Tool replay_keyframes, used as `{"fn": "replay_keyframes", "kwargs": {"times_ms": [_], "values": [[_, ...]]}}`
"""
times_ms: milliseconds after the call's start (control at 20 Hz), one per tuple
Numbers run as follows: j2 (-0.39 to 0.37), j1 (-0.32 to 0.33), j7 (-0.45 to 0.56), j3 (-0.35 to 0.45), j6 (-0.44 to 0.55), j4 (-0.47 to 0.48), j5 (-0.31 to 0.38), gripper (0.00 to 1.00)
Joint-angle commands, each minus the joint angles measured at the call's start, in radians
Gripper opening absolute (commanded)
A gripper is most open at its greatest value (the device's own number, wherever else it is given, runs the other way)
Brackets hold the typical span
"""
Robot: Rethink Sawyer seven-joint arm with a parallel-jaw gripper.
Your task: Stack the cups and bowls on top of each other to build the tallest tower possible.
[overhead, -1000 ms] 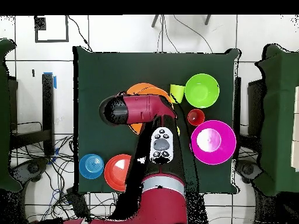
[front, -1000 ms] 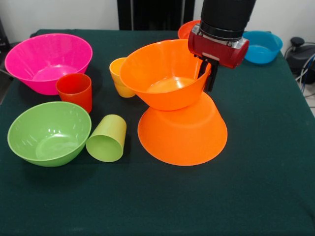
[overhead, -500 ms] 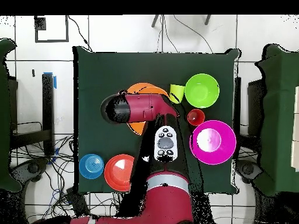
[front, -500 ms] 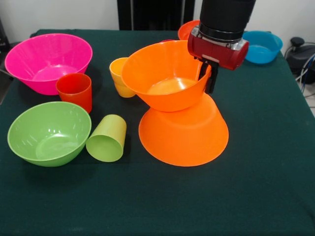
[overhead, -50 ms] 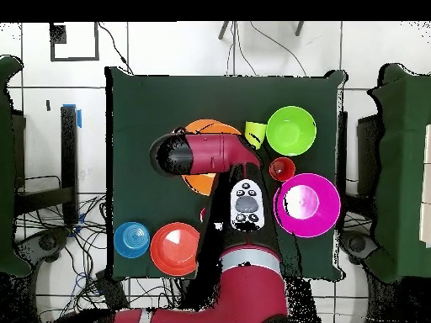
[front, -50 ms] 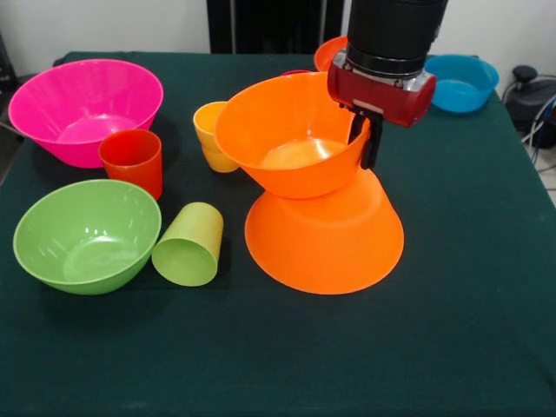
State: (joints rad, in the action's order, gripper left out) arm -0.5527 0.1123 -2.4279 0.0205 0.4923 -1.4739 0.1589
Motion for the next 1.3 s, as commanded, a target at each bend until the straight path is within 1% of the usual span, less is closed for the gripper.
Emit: {"fn": "replay_keyframes", "kwargs": {"times_ms": [50, 300, 550, 650, 1050, 1300], "values": [[0.163, -0.057, 0.1, 0.189, -0.068, -0.012, 0.064, 0.0], [0.164, -0.09, 0.047, 0.159, -0.049, 0.008, 0.039, 0.0], [0.161, -0.149, -0.028, 0.095, -0.024, 0.031, 0.017, 0.0], [0.158, -0.163, -0.039, 0.081, -0.017, 0.033, 0.01, 0.0], [0.165, -0.118, 0.027, 0.121, -0.045, 0.017, 0.009, 0.0], [0.169, -0.087, 0.073, 0.15, -0.058, 0.004, 0.026, 0.0]]}}
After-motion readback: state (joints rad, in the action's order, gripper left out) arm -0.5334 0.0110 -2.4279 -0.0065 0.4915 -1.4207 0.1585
